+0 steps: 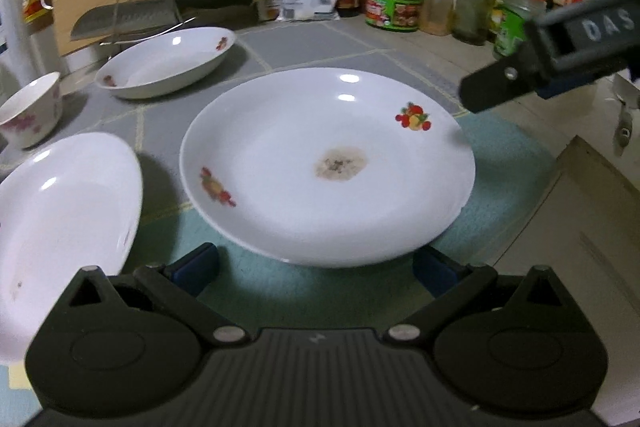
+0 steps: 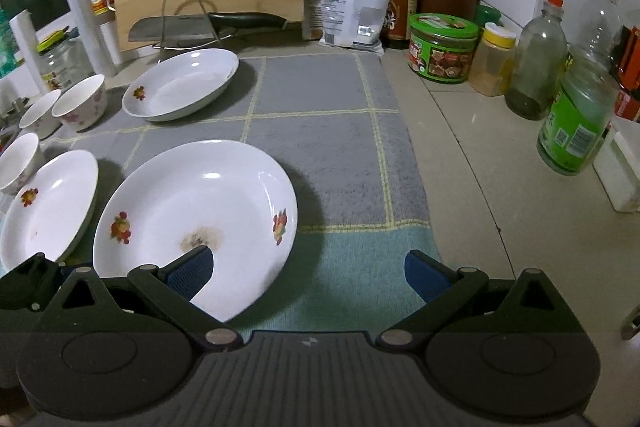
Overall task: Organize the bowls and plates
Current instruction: 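Move the right gripper to the stained white plate's rim and close, then lift the stained white plate by its rim with the right gripper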
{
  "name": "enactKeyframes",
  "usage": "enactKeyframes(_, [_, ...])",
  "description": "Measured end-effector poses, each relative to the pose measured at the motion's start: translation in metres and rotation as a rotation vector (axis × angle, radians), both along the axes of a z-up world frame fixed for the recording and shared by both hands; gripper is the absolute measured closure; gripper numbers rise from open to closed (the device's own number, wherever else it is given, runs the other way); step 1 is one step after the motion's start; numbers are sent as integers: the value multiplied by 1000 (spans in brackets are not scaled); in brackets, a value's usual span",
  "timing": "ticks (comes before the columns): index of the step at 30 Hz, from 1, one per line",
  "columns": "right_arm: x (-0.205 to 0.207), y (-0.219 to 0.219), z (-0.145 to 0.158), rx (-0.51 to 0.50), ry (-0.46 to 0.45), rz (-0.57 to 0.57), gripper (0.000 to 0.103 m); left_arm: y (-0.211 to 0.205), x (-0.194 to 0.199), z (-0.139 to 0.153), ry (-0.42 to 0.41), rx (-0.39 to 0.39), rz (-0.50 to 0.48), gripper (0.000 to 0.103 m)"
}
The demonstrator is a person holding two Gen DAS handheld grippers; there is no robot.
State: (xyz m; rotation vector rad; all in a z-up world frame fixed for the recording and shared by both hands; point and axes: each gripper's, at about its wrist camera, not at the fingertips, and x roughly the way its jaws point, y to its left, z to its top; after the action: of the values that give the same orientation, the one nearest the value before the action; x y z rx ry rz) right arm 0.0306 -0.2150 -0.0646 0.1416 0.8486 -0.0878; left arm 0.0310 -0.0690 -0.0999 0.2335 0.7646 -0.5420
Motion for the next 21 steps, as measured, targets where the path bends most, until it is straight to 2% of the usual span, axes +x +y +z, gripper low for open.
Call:
enactKeyframes(8, [29, 3, -8, 6, 32, 55, 0, -2, 2, -1, -15, -9, 3, 0])
enactKeyframes(15, [73, -4, -24, 50, 67, 233, 0, 1, -4, -6, -66, -37, 19, 0])
enactKeyframes(21, [94, -12, -42, 85, 108, 372, 0, -1, -7, -6, -70, -40, 60, 0])
